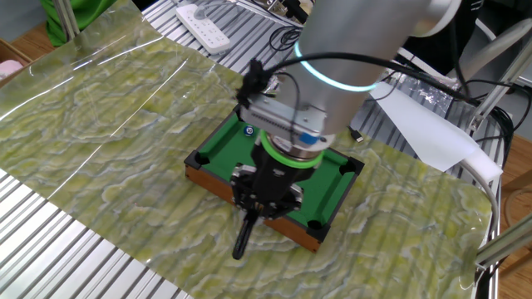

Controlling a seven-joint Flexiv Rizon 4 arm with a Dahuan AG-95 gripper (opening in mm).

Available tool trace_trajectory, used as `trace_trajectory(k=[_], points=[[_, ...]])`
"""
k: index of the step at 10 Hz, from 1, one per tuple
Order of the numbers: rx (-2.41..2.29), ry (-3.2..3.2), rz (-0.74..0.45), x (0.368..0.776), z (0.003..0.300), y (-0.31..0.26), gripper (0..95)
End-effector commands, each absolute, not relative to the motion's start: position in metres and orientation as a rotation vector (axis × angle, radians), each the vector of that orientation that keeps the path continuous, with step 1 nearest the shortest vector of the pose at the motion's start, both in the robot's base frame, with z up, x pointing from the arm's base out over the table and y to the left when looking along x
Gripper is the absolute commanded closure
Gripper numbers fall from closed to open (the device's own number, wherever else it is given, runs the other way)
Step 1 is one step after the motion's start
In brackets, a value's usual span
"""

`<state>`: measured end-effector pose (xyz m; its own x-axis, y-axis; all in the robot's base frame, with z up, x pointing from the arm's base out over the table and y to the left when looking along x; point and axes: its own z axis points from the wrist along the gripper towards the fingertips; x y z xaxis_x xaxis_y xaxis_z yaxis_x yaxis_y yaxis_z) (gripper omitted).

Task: Hit the pool ball

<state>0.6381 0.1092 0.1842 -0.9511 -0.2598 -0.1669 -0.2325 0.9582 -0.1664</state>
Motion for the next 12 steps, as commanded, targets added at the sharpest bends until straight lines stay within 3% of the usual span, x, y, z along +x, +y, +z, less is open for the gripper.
trace_trajectory(k=[1, 12], points=[[-0.363, 2.918, -0.225, 0.6404, 0.1806, 0.1077, 95.0], [-0.375, 2.936, -0.225, 0.6408, 0.1804, 0.1078, 95.0]])
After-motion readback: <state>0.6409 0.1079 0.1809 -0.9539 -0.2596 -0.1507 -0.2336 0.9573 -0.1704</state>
